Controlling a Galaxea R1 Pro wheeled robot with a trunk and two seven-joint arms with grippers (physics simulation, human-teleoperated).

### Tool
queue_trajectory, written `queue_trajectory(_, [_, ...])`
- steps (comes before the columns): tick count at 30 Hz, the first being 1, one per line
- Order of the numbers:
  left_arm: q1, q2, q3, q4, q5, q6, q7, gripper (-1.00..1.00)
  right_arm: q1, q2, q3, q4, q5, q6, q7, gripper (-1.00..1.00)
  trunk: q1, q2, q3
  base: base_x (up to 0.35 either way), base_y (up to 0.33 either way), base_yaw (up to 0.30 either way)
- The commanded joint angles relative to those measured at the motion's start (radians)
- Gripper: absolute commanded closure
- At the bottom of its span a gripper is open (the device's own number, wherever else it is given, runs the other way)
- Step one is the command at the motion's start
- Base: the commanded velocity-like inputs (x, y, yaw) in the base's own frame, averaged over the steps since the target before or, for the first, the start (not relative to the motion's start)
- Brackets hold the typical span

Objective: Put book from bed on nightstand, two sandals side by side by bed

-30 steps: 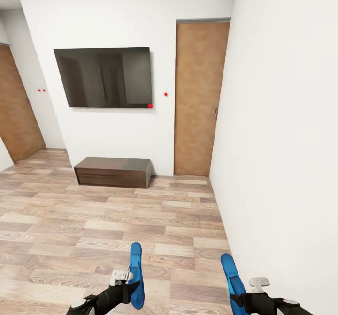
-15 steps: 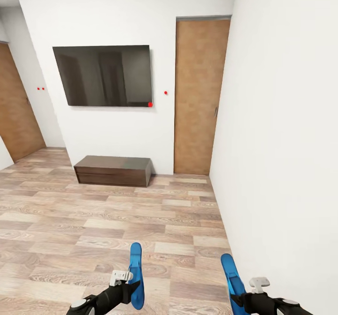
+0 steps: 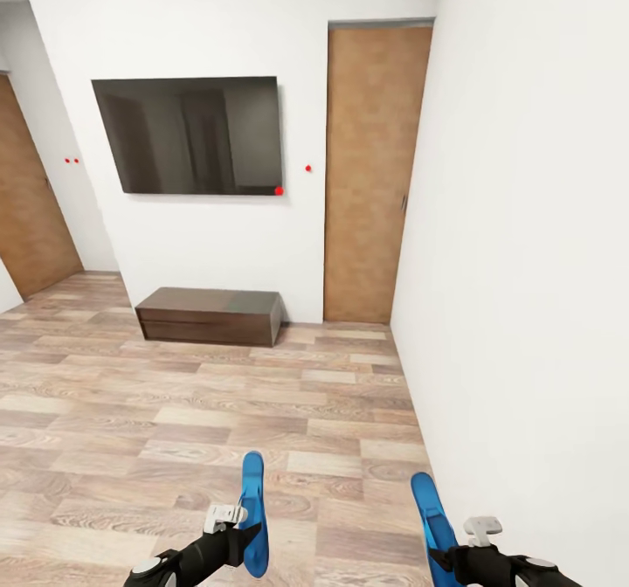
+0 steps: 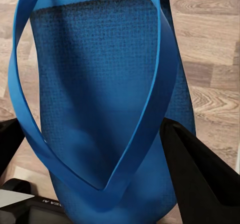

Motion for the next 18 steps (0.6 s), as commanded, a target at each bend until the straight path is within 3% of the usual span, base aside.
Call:
queue_trajectory(1, [-0.001,-0.001,0.006,0.000,-0.004,0.001,-0.006,1.00,-0.001,0.000,0.008,0.001,-0.009,-0.002,0.002,1.00,0.001,-0.002,-0.002,0.302,0.000,0.000])
queue_trajectory(18, [-0.001,-0.001,0.006,0.000,-0.004,0.001,-0.006,1.00,-0.001,0.000,0.008,0.001,-0.009,-0.002,0.005,1.00,0.001,-0.002,-0.002,0.321,-0.085,0.000])
